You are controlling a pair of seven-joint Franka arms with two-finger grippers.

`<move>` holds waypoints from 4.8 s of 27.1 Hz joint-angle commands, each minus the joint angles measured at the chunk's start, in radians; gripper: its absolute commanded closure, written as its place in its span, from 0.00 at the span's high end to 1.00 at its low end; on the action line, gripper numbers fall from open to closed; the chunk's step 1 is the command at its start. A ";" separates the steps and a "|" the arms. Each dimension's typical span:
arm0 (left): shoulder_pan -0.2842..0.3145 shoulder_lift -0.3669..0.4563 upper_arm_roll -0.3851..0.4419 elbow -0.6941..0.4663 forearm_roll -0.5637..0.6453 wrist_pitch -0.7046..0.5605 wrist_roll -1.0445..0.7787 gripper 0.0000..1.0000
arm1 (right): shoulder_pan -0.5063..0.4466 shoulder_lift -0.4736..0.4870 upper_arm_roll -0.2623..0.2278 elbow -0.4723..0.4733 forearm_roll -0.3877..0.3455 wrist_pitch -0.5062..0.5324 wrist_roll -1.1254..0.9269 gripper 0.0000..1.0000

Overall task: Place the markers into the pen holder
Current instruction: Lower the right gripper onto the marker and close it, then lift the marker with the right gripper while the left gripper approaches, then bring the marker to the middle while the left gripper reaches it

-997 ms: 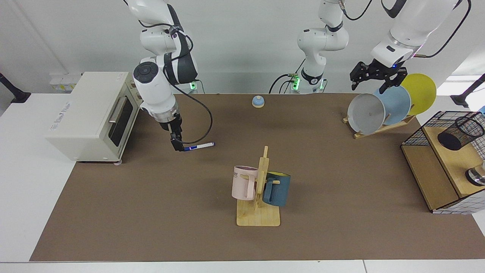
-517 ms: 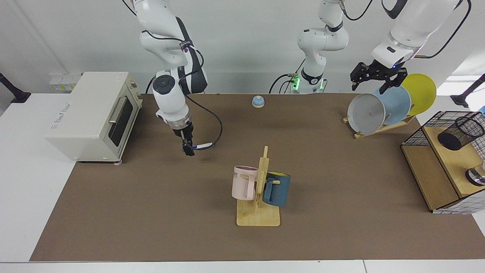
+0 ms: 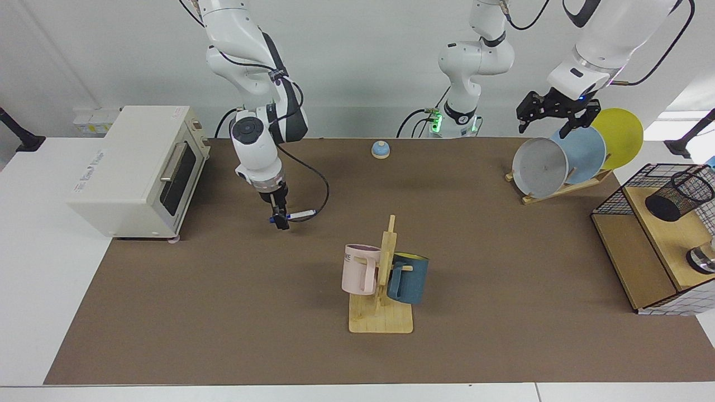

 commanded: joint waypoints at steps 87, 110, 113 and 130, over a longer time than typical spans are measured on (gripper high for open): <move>0.002 -0.035 -0.001 -0.018 -0.004 0.013 -0.001 1.00 | 0.093 -0.239 0.046 0.493 0.060 -0.729 0.127 0.00; -0.188 -0.035 -0.053 -0.018 -0.134 0.067 0.362 0.99 | 0.271 -0.184 0.066 0.494 0.053 -0.622 0.272 0.00; -0.188 -0.035 -0.052 -0.020 -0.181 0.102 0.458 0.99 | 0.290 -0.180 0.066 0.494 0.042 -0.605 0.278 0.00; -0.263 -0.038 -0.059 -0.101 -0.250 0.236 0.718 0.91 | 0.357 -0.062 0.068 0.643 0.030 -0.605 0.321 0.00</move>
